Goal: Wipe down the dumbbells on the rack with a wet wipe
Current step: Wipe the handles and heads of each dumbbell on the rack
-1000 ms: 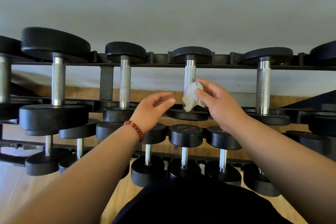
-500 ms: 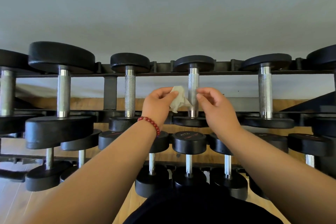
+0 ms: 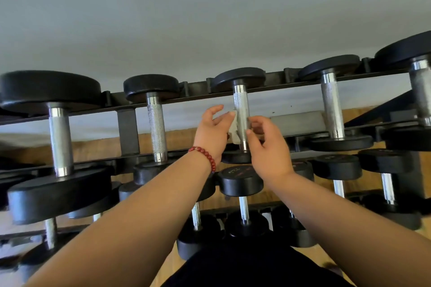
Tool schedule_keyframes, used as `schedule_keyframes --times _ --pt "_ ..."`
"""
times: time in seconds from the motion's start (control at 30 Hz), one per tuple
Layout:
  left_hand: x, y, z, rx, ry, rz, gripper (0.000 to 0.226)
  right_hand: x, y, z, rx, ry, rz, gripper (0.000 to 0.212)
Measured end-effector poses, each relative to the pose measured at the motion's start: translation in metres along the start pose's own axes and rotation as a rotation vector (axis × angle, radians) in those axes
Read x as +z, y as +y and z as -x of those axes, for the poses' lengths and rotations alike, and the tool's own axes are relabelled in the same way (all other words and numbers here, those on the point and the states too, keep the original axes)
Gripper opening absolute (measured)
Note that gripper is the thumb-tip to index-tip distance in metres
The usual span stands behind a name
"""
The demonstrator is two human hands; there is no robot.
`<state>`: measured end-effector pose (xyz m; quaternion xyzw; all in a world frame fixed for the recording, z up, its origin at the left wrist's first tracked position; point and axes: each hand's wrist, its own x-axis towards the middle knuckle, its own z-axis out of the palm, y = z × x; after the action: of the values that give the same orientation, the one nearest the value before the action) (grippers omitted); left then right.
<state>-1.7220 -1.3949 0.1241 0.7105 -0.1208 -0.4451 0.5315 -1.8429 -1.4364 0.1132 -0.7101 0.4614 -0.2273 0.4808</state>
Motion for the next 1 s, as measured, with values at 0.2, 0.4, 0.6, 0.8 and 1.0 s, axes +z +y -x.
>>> schedule_keyframes --times 0.2,0.4,0.6,0.8,1.0 --pt "0.007 0.011 -0.003 0.011 -0.143 -0.206 0.043 0.001 0.005 0.001 0.045 0.041 -0.049 0.027" --pt "-0.004 -0.003 -0.01 -0.064 -0.181 0.13 0.029 0.001 0.008 0.001 0.047 0.044 -0.079 0.028" --pt "0.007 0.007 -0.006 0.092 -0.254 -0.403 0.048 0.001 0.013 0.013 -0.015 0.065 -0.088 0.028" --pt "0.005 0.005 -0.006 0.253 -0.393 -0.626 0.052 0.007 0.025 0.025 0.059 0.128 -0.193 0.032" --pt "0.019 0.003 -0.026 0.249 -0.205 -0.455 0.046 0.008 0.028 0.025 0.05 0.151 -0.217 0.019"
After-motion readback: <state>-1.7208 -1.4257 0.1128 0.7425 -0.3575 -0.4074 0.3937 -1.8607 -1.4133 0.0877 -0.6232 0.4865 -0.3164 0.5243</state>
